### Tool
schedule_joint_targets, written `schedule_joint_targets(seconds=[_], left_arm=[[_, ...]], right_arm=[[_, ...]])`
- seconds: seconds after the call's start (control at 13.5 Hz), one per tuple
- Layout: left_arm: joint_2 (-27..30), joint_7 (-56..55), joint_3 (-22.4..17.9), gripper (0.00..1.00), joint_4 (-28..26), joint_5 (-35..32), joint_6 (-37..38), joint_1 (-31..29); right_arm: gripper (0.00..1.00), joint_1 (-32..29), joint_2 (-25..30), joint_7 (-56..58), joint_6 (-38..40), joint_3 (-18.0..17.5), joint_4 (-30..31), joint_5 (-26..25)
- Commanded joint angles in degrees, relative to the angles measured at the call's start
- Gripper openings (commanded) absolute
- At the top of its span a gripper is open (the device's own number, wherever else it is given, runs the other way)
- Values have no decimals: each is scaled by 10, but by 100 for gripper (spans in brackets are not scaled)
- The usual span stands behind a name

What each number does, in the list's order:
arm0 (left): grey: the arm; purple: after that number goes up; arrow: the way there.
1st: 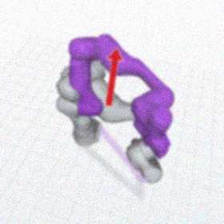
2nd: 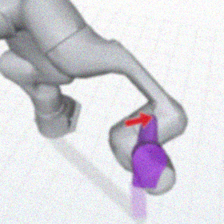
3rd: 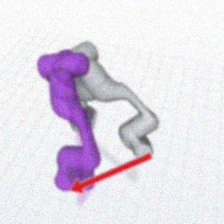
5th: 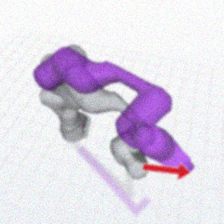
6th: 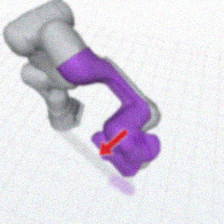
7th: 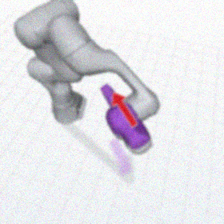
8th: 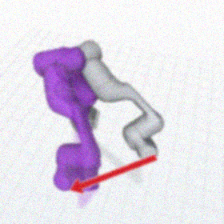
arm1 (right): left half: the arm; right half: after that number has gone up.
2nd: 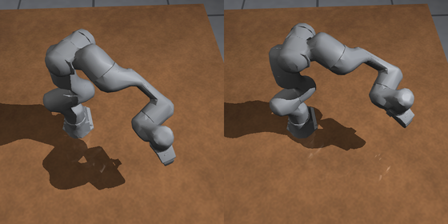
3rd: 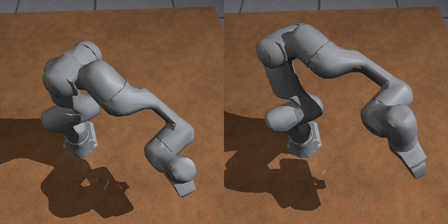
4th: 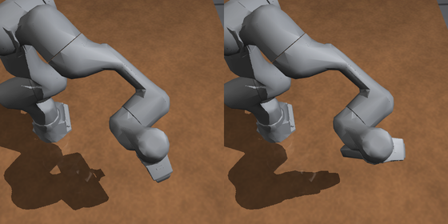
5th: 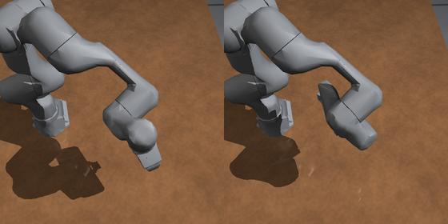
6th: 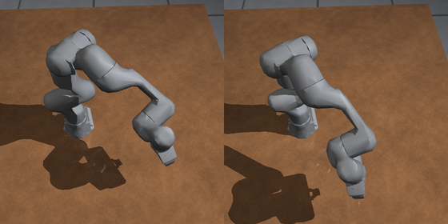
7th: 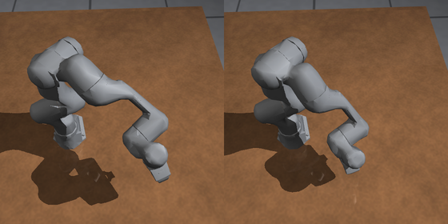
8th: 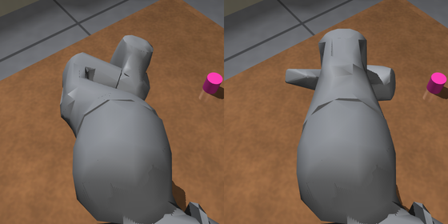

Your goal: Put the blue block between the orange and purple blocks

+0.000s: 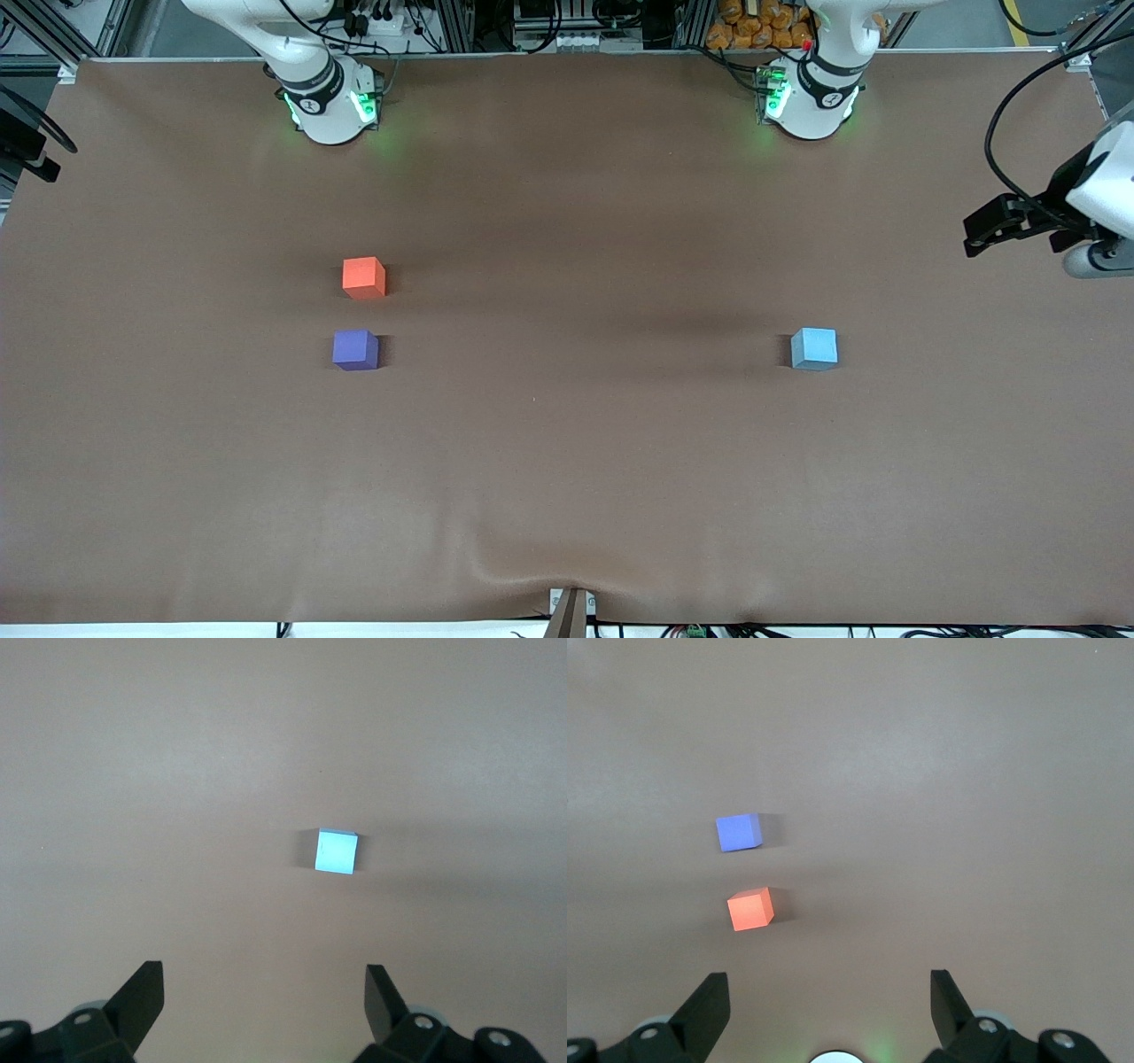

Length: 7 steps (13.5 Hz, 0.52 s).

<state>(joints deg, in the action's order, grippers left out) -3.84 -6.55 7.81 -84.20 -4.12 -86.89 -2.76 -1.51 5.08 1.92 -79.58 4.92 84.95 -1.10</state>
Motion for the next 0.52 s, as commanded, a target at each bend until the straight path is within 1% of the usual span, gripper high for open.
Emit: schedule_joint_targets(seconds=[0.0,0.44], left_arm=[[11,8,3,100,-9,9,-5,-1],[9,9,4,100,-11,10,1,-2]], right_arm=[[100,-15,-3,-9,-1,-10,-7,18],[100,-14,-4,-9,-7,-10,-7,19]])
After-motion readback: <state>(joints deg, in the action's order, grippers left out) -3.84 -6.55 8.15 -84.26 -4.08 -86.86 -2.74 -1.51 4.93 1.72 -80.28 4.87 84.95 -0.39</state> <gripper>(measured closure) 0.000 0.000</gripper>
